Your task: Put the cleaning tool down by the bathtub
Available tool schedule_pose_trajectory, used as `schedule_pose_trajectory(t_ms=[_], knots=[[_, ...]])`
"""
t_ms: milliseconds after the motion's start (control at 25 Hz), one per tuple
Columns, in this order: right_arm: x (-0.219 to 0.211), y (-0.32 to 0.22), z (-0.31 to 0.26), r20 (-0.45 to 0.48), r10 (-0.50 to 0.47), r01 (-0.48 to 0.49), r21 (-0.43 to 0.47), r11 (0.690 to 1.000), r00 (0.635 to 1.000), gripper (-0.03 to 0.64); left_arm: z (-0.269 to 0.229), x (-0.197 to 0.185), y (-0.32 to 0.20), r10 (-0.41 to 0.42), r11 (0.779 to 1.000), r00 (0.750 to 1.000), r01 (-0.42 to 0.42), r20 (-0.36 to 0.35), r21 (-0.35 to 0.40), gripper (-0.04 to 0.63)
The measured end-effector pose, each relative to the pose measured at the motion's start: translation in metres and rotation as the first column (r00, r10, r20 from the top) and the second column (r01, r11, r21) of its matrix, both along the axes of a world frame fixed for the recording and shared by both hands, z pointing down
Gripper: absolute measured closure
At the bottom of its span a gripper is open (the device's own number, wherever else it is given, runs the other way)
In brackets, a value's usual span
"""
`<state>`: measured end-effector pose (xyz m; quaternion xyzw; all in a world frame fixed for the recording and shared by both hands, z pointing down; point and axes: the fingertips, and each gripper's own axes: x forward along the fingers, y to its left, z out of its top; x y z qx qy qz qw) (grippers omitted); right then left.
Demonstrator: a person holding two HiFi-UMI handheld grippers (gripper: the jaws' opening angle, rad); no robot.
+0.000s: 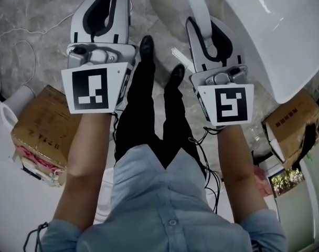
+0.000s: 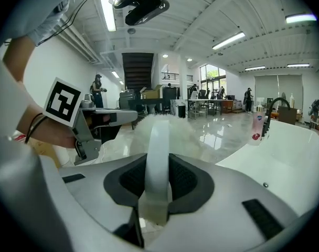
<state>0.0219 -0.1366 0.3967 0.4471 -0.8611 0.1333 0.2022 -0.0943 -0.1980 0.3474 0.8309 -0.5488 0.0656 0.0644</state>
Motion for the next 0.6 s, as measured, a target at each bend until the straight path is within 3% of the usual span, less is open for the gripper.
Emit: schedule_pose_trajectory(t_ms=[440,600], knots=[[0.002,0.013,0.06,-0.004,-0.031,0.031,-0.016,0.999,0.999,0.518,0.06,0.013,0.008,0.023,1.0,1.0,-0.023,-0.009,-0.012,0.58],[-0.005,0.007,0.109,-0.018,-0.057,0.056,-0.038,0.998,0.998,0.518,0.107,0.003,-0.001,-0.014,0.999,1.0,0.013,-0.022,-0.039,0.58]])
